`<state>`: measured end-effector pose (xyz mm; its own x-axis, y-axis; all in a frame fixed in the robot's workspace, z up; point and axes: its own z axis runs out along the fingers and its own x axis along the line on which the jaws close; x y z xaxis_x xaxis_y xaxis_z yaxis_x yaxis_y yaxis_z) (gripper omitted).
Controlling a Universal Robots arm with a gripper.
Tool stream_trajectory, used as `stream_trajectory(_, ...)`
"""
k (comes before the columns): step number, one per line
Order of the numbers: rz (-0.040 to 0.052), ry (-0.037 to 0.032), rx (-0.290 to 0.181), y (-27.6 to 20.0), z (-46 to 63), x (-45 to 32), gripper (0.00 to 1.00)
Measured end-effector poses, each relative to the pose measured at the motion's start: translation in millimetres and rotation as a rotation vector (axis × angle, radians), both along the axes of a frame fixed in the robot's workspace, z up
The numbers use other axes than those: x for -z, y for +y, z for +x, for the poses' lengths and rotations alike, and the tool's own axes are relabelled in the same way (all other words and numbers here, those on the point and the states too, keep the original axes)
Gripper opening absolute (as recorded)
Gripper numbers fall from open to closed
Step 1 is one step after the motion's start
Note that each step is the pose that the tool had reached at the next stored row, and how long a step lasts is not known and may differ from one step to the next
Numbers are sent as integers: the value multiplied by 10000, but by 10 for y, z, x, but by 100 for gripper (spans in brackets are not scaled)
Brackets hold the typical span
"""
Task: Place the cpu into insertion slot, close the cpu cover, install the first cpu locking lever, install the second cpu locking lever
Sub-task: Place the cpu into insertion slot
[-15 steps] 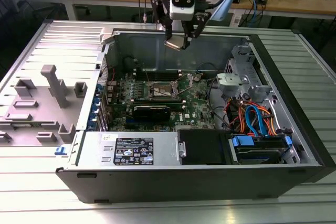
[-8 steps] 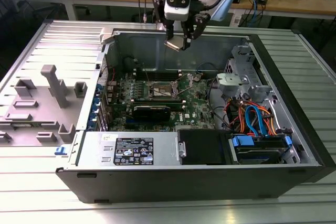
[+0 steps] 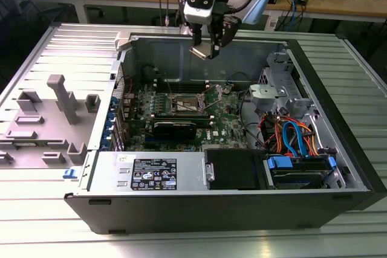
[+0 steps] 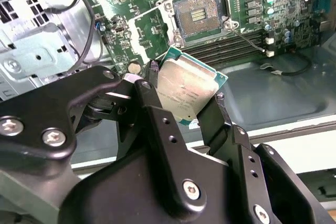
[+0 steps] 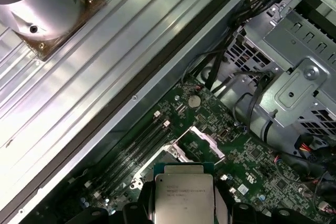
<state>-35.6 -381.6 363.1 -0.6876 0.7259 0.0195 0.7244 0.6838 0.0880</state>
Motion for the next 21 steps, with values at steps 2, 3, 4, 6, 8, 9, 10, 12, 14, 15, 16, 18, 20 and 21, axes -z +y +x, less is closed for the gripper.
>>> stream_trajectory(2,-1,0,172,0,0,1,55)
stream_trajectory(3,-1,0,251,0,0,2,55)
stream_trajectory(4,-1,1,318,0,0,2,55)
stream_trajectory(6,0,0,454,-1,0,3,55)
stream_trajectory(8,-1,1,529,-1,0,3,55)
stream_trajectory(9,-1,1,550,-1,0,3,55)
stream_trajectory(10,-1,1,558,-1,0,2,55)
stream_trajectory(12,-1,1,563,-1,0,3,55)
stream_trajectory(14,0,0,563,-1,0,3,55)
stream_trajectory(15,0,1,563,-1,0,3,55)
stream_trajectory(16,0,0,563,-1,0,3,55)
stream_trajectory(18,-1,0,563,-1,0,3,55)
stream_trajectory(20,-1,0,564,-1,0,3,55)
stream_trajectory(21,-1,0,564,-1,0,3,55)
